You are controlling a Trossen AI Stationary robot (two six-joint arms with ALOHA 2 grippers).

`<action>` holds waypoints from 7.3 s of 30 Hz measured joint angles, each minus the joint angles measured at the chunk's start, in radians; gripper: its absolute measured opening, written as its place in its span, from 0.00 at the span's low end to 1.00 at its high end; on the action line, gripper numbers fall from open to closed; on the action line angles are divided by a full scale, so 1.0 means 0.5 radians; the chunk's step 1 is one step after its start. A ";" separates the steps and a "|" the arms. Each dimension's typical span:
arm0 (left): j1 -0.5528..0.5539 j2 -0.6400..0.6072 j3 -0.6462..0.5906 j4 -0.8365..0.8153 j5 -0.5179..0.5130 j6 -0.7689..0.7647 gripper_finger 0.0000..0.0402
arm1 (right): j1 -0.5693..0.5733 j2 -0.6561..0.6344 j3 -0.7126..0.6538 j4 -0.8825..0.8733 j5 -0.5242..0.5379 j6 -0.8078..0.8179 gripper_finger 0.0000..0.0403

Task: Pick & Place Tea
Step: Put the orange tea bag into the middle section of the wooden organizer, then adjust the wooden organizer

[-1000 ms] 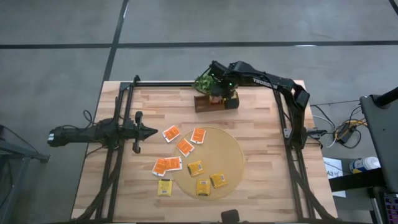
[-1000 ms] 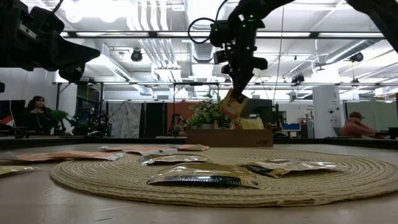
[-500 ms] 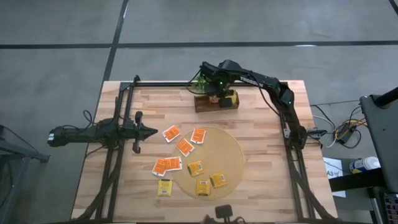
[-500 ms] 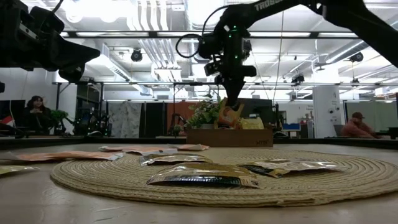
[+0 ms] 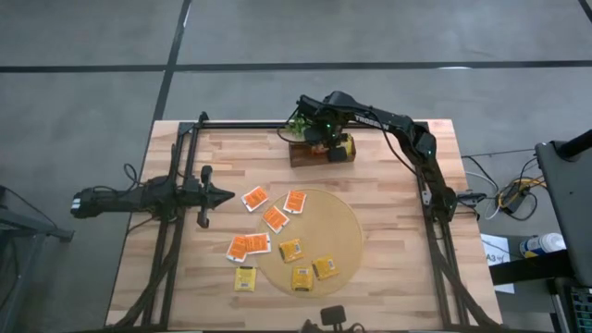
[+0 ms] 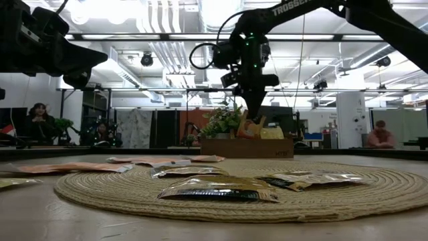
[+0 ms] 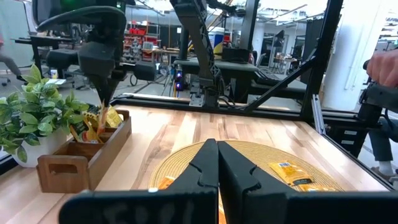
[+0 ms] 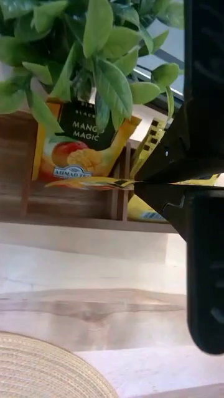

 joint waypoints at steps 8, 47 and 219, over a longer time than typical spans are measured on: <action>0.001 0.000 0.000 0.000 0.000 0.000 0.00 | 0.004 -0.001 -0.005 0.053 -0.003 -0.004 0.02; 0.002 0.000 0.000 0.000 0.000 0.000 0.00 | 0.014 -0.002 -0.098 0.270 -0.034 0.171 0.23; 0.002 0.000 0.000 0.000 0.000 0.000 0.00 | 0.058 -0.470 -1.441 1.508 -0.216 0.273 0.12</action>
